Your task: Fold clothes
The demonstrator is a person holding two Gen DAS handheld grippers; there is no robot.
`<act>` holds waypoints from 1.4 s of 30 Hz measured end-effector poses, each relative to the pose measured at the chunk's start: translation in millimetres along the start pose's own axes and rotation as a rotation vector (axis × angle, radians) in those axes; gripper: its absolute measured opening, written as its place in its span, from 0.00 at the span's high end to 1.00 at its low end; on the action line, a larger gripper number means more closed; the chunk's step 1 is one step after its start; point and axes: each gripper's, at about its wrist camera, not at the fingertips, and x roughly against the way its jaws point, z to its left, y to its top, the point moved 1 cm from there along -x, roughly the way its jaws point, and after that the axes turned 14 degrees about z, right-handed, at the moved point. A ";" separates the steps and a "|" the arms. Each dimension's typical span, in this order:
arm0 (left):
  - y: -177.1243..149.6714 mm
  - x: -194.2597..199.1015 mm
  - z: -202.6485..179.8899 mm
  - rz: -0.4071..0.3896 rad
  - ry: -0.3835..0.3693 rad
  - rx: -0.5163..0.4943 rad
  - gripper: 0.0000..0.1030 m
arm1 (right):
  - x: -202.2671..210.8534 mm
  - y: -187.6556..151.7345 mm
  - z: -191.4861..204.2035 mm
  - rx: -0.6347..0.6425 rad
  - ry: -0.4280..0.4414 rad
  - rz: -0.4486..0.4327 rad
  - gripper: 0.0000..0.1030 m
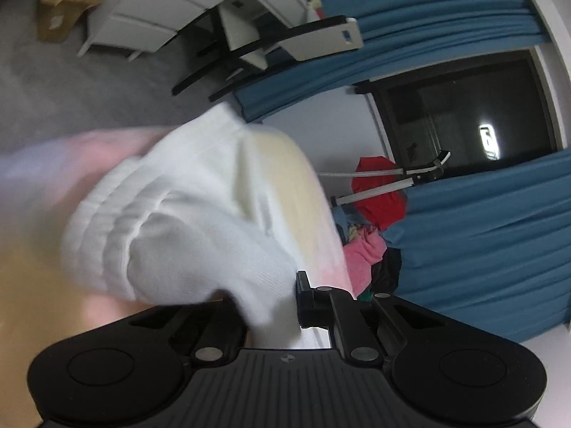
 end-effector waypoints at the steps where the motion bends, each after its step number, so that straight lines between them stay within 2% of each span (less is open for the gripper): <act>1: 11.3 -10.5 -11.7 -0.006 0.008 -0.006 0.91 | -11.4 7.6 15.4 0.017 -0.001 -0.001 0.95; 3: 37.3 -39.3 -34.3 -0.018 0.028 -0.015 0.91 | -40.3 22.1 51.6 0.065 -0.014 -0.010 0.95; 7: 104.9 -136.3 -67.3 -0.001 0.106 0.011 0.90 | -120.3 40.9 123.3 0.146 -0.061 -0.011 0.95; 10: 147.9 -205.5 -79.5 -0.011 0.169 -0.019 0.89 | -184.3 42.6 168.6 0.218 -0.104 -0.016 0.95; 13: 177.0 -272.9 -77.7 -0.010 0.283 -0.047 0.88 | -253.0 30.7 185.4 0.236 -0.174 0.042 0.94; 15: 191.3 -306.7 -68.1 -0.010 0.332 -0.063 0.85 | -293.8 21.4 182.0 0.233 -0.233 0.089 0.94; 17: 200.4 -327.6 -56.8 0.012 0.356 -0.048 0.83 | -319.0 12.7 175.7 0.228 -0.248 0.114 0.94; 19: 196.5 -322.8 -61.5 0.008 0.343 -0.082 0.84 | -331.5 5.5 174.8 0.258 -0.252 0.113 0.93; 20: 194.5 -320.4 -63.8 0.006 0.336 -0.099 0.82 | -332.6 4.5 174.5 0.270 -0.245 0.111 0.90; 21: 192.5 -318.0 -66.2 0.004 0.329 -0.117 0.76 | -333.3 3.8 174.2 0.281 -0.236 0.110 0.89; 22: 190.5 -315.6 -68.5 0.002 0.323 -0.134 0.67 | -329.5 5.4 172.4 0.276 -0.220 0.120 0.88; 23: 188.6 -313.2 -70.9 0.000 0.316 -0.151 0.61 | -325.1 7.4 170.4 0.268 -0.204 0.131 0.83; 24: 186.6 -310.8 -73.2 -0.002 0.309 -0.168 0.50 | -318.0 10.0 169.3 0.254 -0.179 0.135 0.79; 25: 183.3 -306.2 -75.2 -0.006 0.302 -0.186 0.40 | -306.8 11.3 165.9 0.235 -0.148 0.134 0.72; 27: 159.1 -273.4 -79.1 -0.045 0.274 -0.236 0.32 | -276.7 6.5 158.6 0.201 -0.094 0.107 0.62; 29: 132.2 -248.2 -79.9 -0.055 0.241 -0.258 0.22 | -242.7 -3.1 147.0 0.163 -0.029 0.084 0.56; 31: 104.0 -225.8 -76.3 -0.055 0.204 -0.263 0.19 | -215.6 -16.4 130.2 0.119 0.031 0.126 0.55; 33: 76.8 -209.4 -61.1 -0.014 0.176 -0.250 0.18 | -189.0 -29.6 113.2 0.075 0.091 0.171 0.55; 37: 39.5 -182.1 -22.2 0.053 0.172 -0.152 0.17 | -148.8 -56.6 80.9 -0.009 0.176 0.281 0.55; 39: 33.9 -177.1 -5.7 0.083 0.184 -0.070 0.16 | -137.4 -64.9 66.2 -0.077 0.198 0.329 0.55; 42: 33.4 -179.2 14.5 0.115 0.153 0.005 0.13 | -139.2 -75.5 51.4 -0.158 0.240 0.442 0.54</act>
